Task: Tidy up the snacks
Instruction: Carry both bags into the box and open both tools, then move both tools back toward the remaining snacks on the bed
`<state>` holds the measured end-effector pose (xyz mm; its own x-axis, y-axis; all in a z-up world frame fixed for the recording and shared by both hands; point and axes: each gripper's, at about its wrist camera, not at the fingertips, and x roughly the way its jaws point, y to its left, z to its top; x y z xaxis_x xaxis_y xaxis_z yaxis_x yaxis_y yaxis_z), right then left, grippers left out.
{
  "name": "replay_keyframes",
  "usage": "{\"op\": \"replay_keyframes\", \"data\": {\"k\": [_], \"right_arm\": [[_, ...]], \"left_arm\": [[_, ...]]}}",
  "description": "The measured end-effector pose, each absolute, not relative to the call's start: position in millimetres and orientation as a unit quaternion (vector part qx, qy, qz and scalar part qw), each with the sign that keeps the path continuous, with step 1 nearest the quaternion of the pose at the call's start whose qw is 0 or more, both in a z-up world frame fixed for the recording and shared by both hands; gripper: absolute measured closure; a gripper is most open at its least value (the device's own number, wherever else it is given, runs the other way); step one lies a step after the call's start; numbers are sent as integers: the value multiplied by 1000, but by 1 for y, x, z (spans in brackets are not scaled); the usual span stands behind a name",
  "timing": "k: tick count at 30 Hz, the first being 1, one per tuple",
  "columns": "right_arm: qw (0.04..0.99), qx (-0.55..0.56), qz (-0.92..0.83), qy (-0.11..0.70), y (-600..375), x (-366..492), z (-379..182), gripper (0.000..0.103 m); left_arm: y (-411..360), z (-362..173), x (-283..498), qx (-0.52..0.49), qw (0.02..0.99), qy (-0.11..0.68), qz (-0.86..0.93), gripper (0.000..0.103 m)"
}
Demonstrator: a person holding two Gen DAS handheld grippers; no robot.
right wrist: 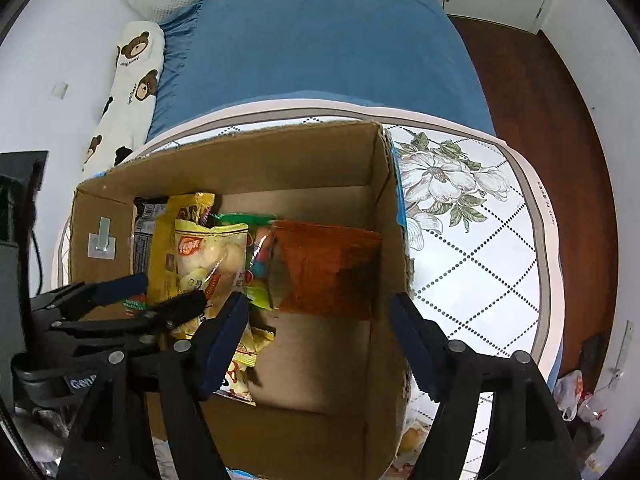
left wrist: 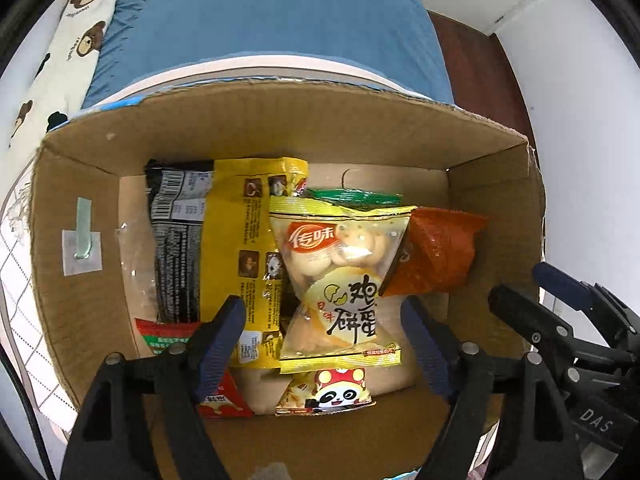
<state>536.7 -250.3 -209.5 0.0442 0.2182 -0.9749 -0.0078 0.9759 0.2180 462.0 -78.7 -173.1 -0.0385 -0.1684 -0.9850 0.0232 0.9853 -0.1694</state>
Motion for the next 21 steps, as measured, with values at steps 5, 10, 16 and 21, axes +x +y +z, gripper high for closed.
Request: {"op": "replay_keyframes", "data": {"k": [5, 10, 16, 21], "right_arm": [[722, 76, 78, 683, -249, 527, -207, 27], [734, 69, 77, 671, -243, 510, -198, 27], [757, 56, 80, 646, -235, 482, -180, 27], [774, 49, 85, 625, -227, 455, -160, 27]], "left_arm": [[-68, -155, 451, -32, 724, 687, -49, 24], [-57, -123, 428, -13, 765, 643, -31, 24], [-48, -98, 390, -7, 802, 597, -18, 24], [-42, -82, 363, -6, 819, 573, -14, 24]]}}
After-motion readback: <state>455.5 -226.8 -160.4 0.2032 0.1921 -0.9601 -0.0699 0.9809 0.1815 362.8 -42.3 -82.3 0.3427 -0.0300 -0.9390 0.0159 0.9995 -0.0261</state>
